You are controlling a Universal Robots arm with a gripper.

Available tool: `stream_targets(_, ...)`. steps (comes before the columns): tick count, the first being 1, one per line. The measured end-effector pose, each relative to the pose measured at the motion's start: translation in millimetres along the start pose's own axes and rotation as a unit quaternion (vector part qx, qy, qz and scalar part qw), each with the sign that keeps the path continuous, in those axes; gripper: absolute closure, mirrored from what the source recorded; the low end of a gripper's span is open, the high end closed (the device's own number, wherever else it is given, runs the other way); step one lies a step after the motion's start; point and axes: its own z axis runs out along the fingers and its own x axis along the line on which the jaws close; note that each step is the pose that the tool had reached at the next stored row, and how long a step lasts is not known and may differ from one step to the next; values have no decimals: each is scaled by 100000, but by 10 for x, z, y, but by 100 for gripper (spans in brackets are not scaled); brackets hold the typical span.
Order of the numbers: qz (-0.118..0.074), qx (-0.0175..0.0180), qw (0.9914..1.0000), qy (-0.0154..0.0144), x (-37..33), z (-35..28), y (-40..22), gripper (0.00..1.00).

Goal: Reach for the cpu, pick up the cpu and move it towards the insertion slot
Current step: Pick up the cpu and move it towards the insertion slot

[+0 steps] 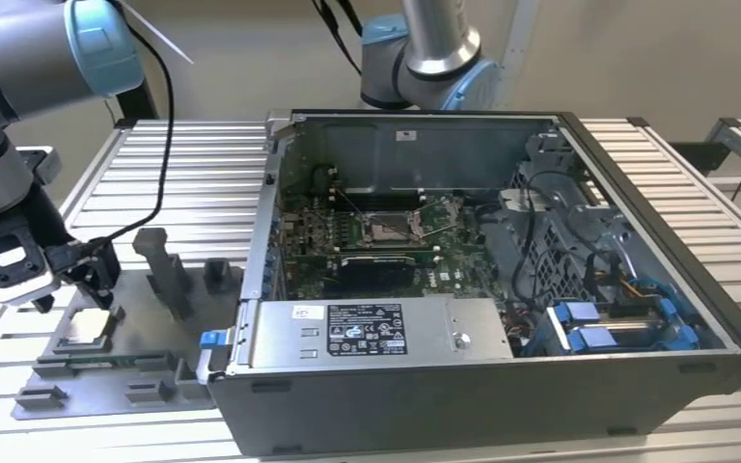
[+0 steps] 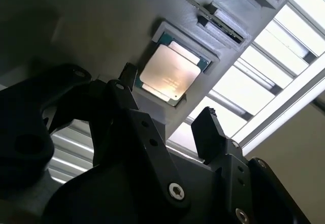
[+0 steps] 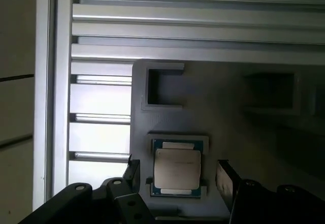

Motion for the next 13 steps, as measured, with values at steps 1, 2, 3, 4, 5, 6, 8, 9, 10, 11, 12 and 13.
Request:
stream_targets(1, 0, 4, 100000, 9, 0, 13, -3, 0)
stream_targets(2, -4, 2, 100000, 24, 0, 28, -9, 0)
stream_targets(3, -5, 8, 100000, 47, 1, 41, -15, 0)
stream_targets(4, -2, -2, 100000, 40, 1, 61, -18, 0)
stream_targets(5, 7, -1, 100000, 52, 1, 77, -20, 0)
stream_targets(6, 2, 3, 100000, 66, 1, 90, -26, 0)
stream_targets(8, 4, -2, 100000, 67, 2, 121, -35, 0)
stream_targets(9, 2, 8, 100000, 83, 2, 134, -42, 0)
stream_targets(10, 2, 5, 100000, 89, 2, 145, -51, 0)
stream_targets(11, 2, 0, 100000, 90, 2, 155, -60, 0)
stream_targets(12, 2, 0, 100000, 105, 2, 165, -69, 0)
stream_targets(13, 6, -2, 100000, 120, 3, 174, -78, 0)
